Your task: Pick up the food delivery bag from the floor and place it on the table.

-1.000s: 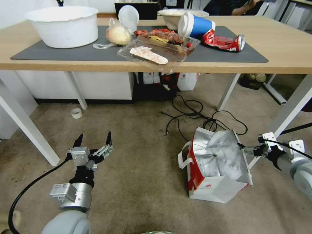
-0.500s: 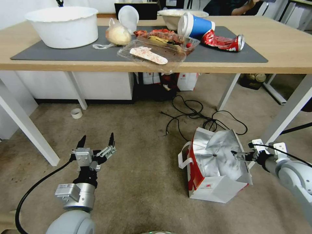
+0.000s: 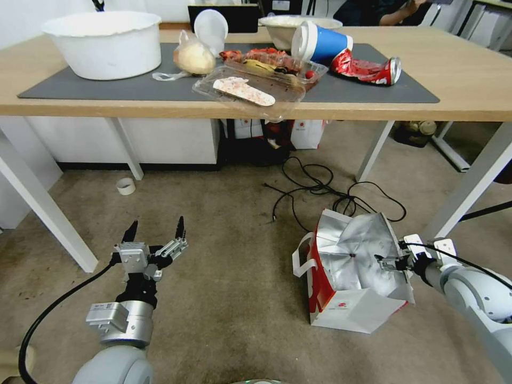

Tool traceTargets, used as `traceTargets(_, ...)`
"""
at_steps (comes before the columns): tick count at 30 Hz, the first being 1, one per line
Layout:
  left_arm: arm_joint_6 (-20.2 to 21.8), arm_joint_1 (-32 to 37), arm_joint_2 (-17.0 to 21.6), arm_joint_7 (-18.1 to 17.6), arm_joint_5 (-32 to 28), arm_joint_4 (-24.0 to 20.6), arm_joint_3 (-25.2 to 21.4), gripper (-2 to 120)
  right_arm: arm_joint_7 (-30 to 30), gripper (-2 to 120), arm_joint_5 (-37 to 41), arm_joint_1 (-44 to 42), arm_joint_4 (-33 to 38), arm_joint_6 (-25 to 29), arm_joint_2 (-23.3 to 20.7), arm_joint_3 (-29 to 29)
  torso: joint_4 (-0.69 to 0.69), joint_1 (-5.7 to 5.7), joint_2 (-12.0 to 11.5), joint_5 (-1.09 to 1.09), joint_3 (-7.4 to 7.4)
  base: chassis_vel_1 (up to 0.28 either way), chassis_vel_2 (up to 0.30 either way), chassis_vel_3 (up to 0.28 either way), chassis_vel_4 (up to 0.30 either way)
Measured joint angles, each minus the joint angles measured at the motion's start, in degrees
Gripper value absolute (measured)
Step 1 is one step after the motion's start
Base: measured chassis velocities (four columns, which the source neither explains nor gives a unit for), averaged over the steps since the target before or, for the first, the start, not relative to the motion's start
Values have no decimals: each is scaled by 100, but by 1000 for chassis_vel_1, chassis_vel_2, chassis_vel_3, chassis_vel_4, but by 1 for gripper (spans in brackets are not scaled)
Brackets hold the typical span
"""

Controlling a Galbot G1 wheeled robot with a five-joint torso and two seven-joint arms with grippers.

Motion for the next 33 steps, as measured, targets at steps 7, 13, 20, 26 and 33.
traceTargets(7, -2, 1, 4, -16, -18, -40, -3, 100, 21, 71, 33, -57, -70, 6, 20, 13, 0, 0, 1, 0, 0, 0, 0, 0, 0)
traceTargets(13, -2, 14, 5, -19, -22, -56, -11, 100, 23, 48, 38, -71, -99, 8, 45, 14, 0, 0, 1, 0, 0, 0, 0, 0, 0)
traceTargets(20, -4, 15, 12, -24, -31, -62, -28, 100, 23, 28, 44, -83, -115, 10, 73, 13, 0, 0, 2, 0, 0, 0, 0, 0, 0)
traceTargets(26, -7, 1, 20, -30, -36, -57, -27, 100, 21, 3, 50, -106, -122, 12, 104, 11, 0, 0, 2, 0, 0, 0, 0, 0, 0)
traceTargets(33, 6, -22, 62, -88, -45, -55, -68, 100, 14, 0, 99, -179, 26, 17, 190, 57, 0, 0, 2, 0, 0, 0, 0, 0, 0)
